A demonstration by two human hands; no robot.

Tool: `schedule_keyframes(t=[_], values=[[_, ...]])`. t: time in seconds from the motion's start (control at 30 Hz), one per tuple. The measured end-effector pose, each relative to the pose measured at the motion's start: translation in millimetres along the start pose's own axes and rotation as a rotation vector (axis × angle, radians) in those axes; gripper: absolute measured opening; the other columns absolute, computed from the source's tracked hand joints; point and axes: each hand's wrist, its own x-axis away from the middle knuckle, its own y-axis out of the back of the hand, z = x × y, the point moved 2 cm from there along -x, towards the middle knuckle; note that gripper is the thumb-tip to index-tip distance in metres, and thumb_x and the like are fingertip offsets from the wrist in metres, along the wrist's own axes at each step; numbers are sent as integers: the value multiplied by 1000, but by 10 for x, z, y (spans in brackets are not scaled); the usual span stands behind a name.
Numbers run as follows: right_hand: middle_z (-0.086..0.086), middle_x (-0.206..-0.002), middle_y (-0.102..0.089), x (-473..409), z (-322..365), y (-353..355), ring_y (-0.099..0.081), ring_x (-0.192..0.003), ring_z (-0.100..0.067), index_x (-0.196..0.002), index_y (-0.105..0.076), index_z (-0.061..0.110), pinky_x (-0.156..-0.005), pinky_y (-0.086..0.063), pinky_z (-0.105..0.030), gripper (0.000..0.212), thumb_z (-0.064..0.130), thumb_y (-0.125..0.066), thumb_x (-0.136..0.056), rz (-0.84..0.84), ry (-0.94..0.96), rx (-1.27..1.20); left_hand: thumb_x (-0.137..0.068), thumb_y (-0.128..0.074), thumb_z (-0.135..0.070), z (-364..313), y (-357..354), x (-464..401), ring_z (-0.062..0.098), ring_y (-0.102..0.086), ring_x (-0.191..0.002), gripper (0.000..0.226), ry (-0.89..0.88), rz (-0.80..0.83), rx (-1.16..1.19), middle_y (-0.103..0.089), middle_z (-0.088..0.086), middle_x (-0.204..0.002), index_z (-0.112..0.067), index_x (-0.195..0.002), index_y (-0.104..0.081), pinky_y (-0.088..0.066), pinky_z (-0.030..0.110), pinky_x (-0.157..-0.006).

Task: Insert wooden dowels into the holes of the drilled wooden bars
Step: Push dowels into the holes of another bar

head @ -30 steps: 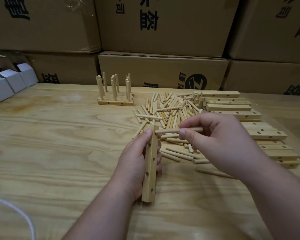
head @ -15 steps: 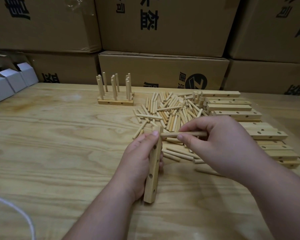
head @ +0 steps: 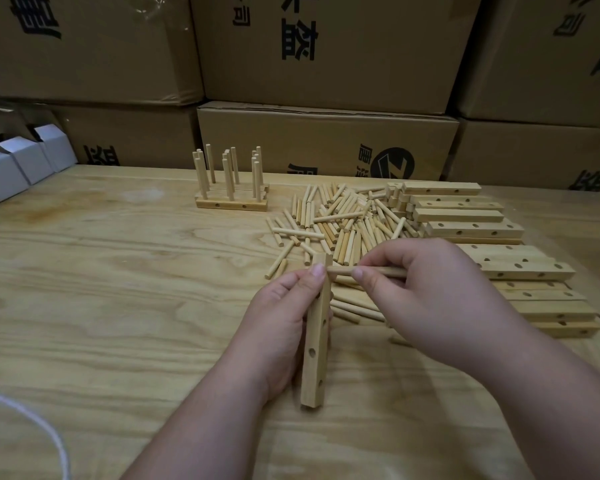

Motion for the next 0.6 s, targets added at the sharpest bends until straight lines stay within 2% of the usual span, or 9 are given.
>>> schedule_keyframes(t=[0.23,0.4,0.5,0.6], values=[[21,-66,-67,-12,-22,21,-61,-59,3,-79,-70,35,-43,-43,-11,14,39,-68,-92,24,-56,-84,-80,-75,-46,16,6,0,11,-56,-58,38,13,34,3,-59,1,-67,-15,-102,-76,-50,25,-55],[31,-68,-63,5,37,29,-59,-63,7,-78,-67,35,-45,-41,-10,15,40,-66,-92,14,-41,3,-82,-75,-42,18,16,-15,11,-56,-55,30,9,43,14,-59,0,-65,-17,-99,-76,-49,24,-51],[29,-67,-64,1,37,48,-60,-62,6,-77,-68,34,-45,-41,-11,16,39,-67,-92,26,-47,-14,-82,-74,-44,11,13,-5,10,-56,-55,27,13,67,18,-58,0,-64,-20,-93,-78,-49,23,-52],[22,-67,-66,-4,20,59,-62,-61,1,-78,-69,33,-43,-43,-13,16,39,-67,-92,44,-70,-55,-84,-73,-43,6,-2,0,10,-56,-56,29,20,69,14,-58,1,-65,-17,-96,-78,-49,22,-53]])
